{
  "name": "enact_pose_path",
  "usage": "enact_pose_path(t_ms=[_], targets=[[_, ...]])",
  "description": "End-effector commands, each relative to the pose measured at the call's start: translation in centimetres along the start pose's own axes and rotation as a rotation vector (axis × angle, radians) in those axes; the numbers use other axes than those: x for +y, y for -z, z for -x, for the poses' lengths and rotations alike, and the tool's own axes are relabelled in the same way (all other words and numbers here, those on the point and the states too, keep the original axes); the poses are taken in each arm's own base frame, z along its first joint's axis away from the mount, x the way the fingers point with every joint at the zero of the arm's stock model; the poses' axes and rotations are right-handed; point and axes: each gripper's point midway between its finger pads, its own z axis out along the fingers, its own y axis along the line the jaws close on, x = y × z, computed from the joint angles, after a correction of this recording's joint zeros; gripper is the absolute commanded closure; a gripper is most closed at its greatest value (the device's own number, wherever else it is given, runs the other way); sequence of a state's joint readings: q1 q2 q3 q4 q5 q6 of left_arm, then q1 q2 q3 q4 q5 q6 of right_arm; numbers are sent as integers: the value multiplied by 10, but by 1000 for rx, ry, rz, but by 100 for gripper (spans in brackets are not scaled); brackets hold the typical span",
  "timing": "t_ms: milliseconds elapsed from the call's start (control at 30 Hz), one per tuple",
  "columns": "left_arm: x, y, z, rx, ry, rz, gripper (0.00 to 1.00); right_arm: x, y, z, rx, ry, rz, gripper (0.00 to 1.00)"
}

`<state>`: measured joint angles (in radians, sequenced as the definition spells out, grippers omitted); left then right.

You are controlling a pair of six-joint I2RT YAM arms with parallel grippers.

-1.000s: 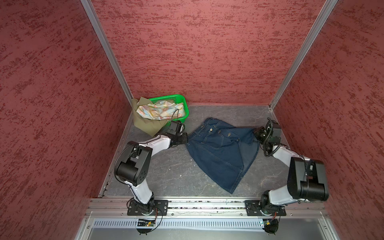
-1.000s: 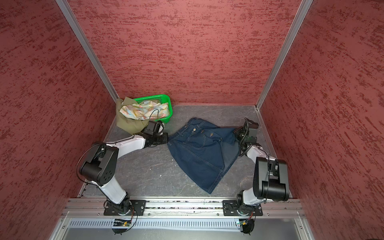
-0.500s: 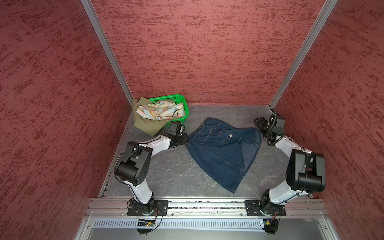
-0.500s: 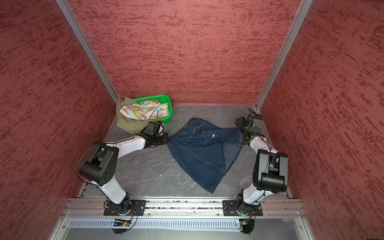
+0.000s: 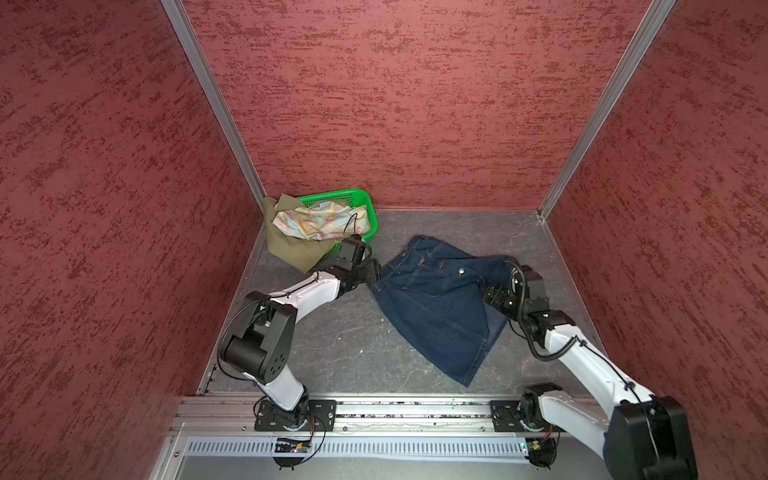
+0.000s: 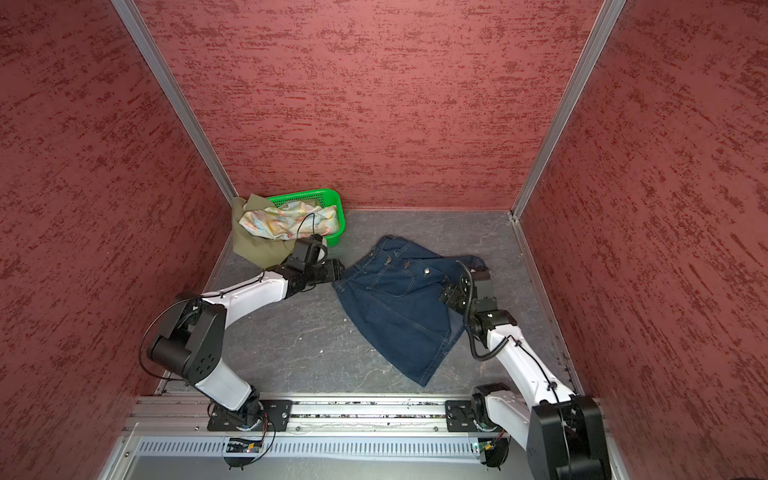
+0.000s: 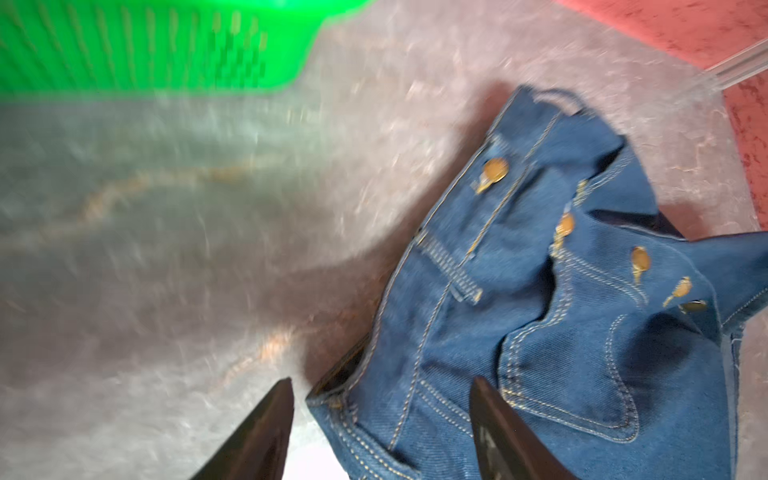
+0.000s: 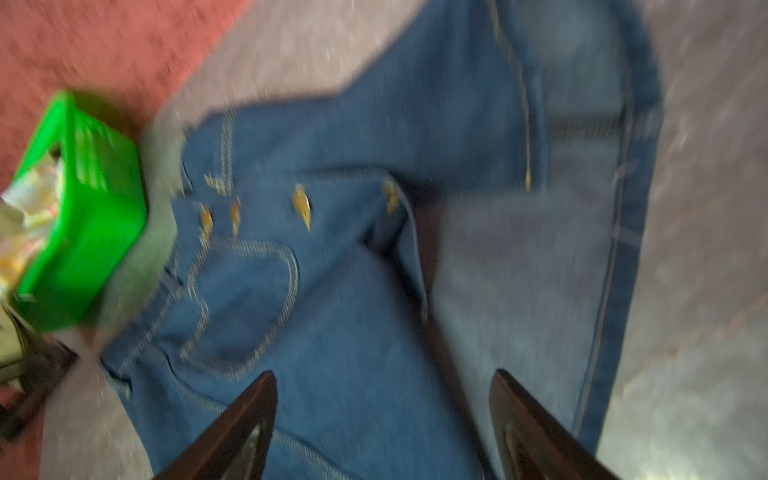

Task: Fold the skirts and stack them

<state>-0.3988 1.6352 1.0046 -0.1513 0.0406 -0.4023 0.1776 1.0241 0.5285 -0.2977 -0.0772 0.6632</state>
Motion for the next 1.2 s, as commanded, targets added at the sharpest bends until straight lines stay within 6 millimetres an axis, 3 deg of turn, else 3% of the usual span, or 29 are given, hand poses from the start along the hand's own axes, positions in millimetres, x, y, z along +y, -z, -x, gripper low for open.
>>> enact_pose_path(t_ms=[0, 167, 500, 933, 1167], targets=[[-4, 1, 16, -24, -62, 29, 30, -9, 5, -30, 68, -36, -42, 20], [-4, -11, 14, 21, -83, 46, 30, -18, 8, -66, 164, -53, -59, 24], [3, -23, -2, 96, -96, 80, 30, -34, 6, -104, 298, -40, -142, 38], [1, -28, -7, 113, -92, 62, 31, -45, -5, -118, 336, -18, -173, 48], [2, -29, -11, 134, -94, 67, 31, -36, -6, -103, 279, -17, -152, 79]])
